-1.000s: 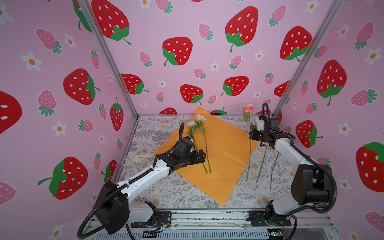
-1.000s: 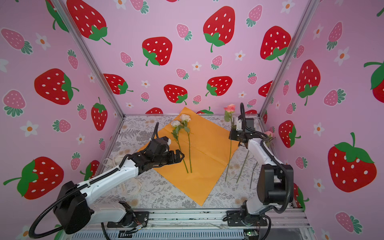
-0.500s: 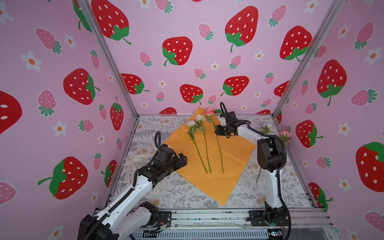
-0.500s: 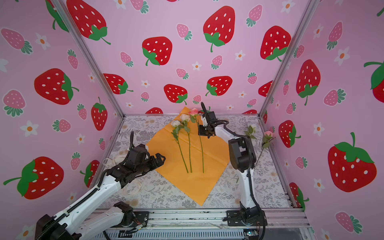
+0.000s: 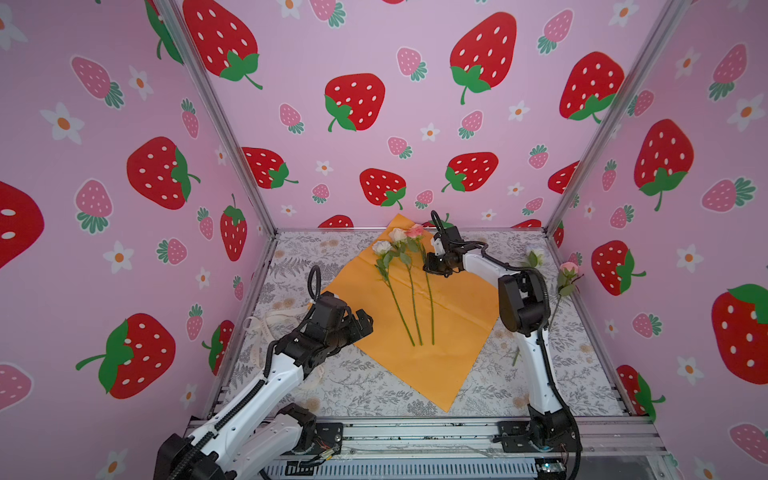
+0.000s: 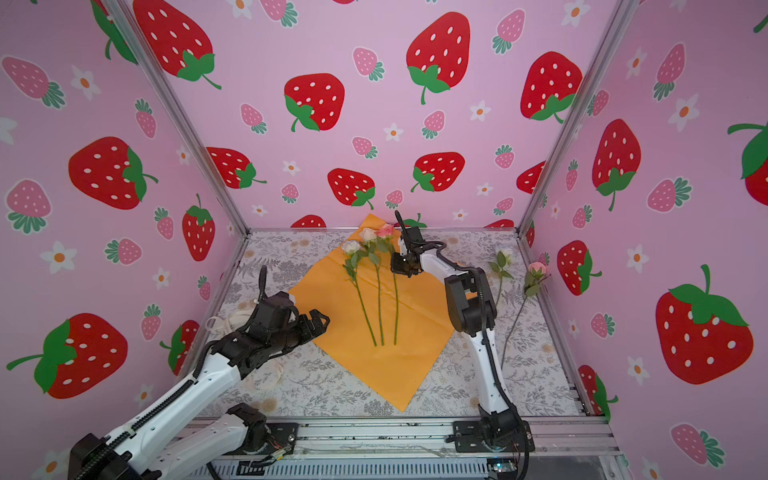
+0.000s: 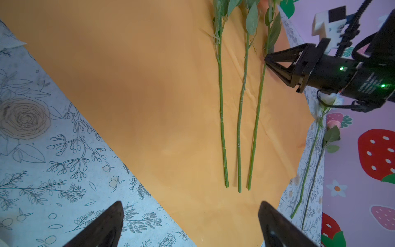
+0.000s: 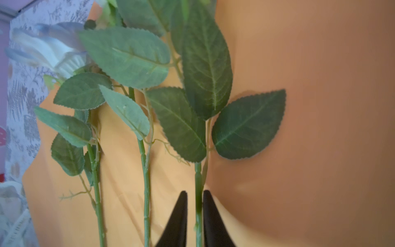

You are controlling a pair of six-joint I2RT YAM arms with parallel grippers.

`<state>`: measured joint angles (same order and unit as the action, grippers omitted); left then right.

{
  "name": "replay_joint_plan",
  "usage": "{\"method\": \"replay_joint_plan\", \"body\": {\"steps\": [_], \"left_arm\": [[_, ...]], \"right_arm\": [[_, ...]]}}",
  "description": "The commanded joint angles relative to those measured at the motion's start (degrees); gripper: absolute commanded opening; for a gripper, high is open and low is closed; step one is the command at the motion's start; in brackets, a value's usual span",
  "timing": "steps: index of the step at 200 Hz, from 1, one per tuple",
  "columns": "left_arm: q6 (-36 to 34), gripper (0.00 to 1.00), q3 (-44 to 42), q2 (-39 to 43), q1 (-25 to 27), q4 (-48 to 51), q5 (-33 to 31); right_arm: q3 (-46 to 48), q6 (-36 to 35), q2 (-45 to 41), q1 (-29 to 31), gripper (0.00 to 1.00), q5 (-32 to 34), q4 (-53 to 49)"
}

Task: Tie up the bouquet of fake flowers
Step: 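Carry the pink rose onto the paper beside the white roses with the right gripper, then release the pink rose and move the right gripper back to the remaining roses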

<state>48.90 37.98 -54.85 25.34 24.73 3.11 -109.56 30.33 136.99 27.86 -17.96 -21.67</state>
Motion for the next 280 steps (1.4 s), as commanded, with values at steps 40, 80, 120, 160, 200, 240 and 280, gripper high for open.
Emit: {"method": "replay_joint_plan", "body": {"steps": [40, 80, 120, 160, 200, 240, 280], "left_arm": [[0.20, 1.00, 2.32, -2.72, -0.03, -0.35, 3.52], [-1.06, 0.99, 2.96, -4.88, 1.60, -4.86, 8.04], [-3.49, 0.99, 7.47, -12.19, 7.04, -8.15, 9.37], [-7.09, 0.99, 16.02, -22.72, 14.18, -8.52, 9.68], [-8.90, 0.99, 24.01, -31.87, 20.22, -8.34, 9.55], [-8.94, 0.99, 28.85, -37.27, 23.90, -9.85, 10.79], [-8.82, 0.99, 34.78, -43.25, 26.28, -11.03, 13.05]], "right_arm": [[4.43, -1.70, -6.51, 0.01, 0.32, -0.95, 0.32], [16.14, -1.94, -17.37, -2.00, 0.38, 4.38, 4.79], [38.94, 1.59, -34.96, -8.50, 0.38, 12.74, 15.46], [56.41, 2.72, -47.53, -23.50, 0.37, 10.66, 19.86], [60.06, -5.86, -50.44, -35.98, 0.37, 11.23, 13.69], [57.28, -12.03, -46.54, -38.41, 0.37, 14.79, 9.94], [51.84, -13.27, -39.30, -38.47, 0.37, 15.51, 9.21]]}}
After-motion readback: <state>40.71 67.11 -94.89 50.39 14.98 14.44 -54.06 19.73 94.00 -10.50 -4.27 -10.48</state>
